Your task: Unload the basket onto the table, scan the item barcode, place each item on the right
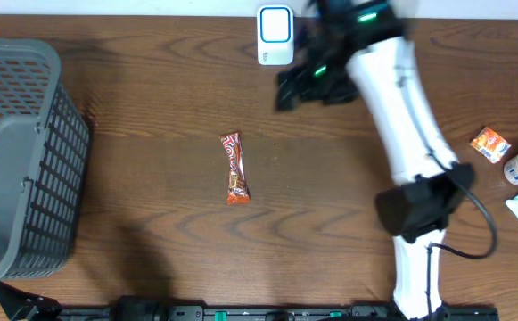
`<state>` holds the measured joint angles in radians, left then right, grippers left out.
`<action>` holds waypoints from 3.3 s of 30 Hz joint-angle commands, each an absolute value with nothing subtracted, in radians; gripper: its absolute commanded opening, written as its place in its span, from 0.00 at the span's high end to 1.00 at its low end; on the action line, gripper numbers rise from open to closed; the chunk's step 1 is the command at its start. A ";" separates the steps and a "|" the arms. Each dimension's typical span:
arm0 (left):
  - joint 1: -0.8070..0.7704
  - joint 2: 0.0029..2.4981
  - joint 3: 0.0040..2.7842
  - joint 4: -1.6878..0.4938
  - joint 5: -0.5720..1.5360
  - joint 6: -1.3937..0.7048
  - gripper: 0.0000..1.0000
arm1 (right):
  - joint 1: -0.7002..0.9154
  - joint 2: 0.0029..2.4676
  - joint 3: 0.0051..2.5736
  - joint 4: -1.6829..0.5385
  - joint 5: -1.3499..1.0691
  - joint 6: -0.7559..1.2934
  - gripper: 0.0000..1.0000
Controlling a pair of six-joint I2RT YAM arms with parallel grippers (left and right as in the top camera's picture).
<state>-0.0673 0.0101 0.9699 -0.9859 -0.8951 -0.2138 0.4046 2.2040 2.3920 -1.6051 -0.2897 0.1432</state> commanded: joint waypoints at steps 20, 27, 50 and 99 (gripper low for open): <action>-0.068 0.002 0.963 -0.969 -0.897 -0.223 0.17 | 0.544 2.391 2.006 -0.961 -0.532 -0.050 0.01; -0.068 0.002 0.963 -0.983 -0.897 -0.223 0.16 | 0.545 2.500 2.006 -0.875 -0.604 -0.039 0.01; -0.068 0.002 0.963 -0.983 -0.897 -0.223 0.16 | 0.568 2.559 2.025 -0.943 -0.506 -0.141 0.99; -0.068 0.002 0.963 -0.974 -0.897 -0.223 0.17 | 1.035 2.428 1.834 -1.036 0.740 0.403 0.23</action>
